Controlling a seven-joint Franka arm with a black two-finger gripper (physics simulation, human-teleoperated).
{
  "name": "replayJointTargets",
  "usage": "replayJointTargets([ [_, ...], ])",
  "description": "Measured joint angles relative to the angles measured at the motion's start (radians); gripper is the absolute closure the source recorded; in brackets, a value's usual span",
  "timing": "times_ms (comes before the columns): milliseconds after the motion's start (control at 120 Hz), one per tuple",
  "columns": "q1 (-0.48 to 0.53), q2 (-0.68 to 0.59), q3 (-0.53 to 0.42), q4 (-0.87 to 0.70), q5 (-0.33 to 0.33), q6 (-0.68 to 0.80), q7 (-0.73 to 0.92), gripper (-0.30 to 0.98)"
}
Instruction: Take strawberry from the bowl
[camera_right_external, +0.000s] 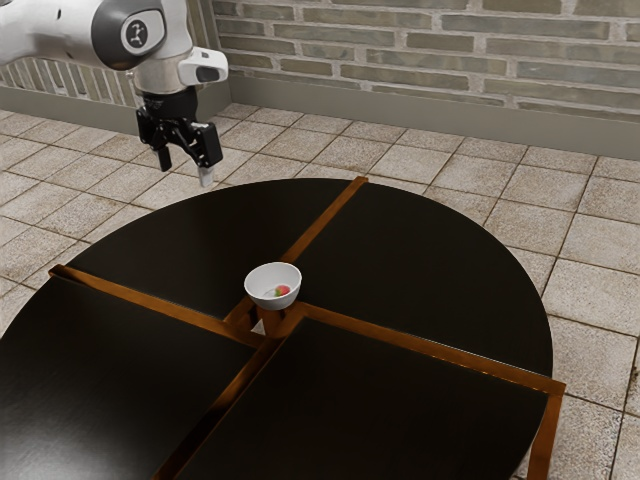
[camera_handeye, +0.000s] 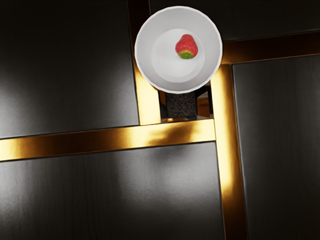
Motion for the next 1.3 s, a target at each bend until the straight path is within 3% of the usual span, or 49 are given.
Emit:
replayJointTargets([
  [267,-0.001,0.023,0.001,0.000,0.002,0.001,0.000,0.00],
  [617,-0.009,0.254,-0.008,0.067,0.003,0.100,0.063,0.00],
  [900,-0.022,0.357,-0.010,0.088,-0.004,0.203,0.142,0.00],
  [1108,-0.020,0.501,-0.016,0.196,-0.011,0.230,0.169,0.22],
  [1300,-0.009,0.574,-0.017,0.237,-0.012,0.255,0.190,0.32],
])
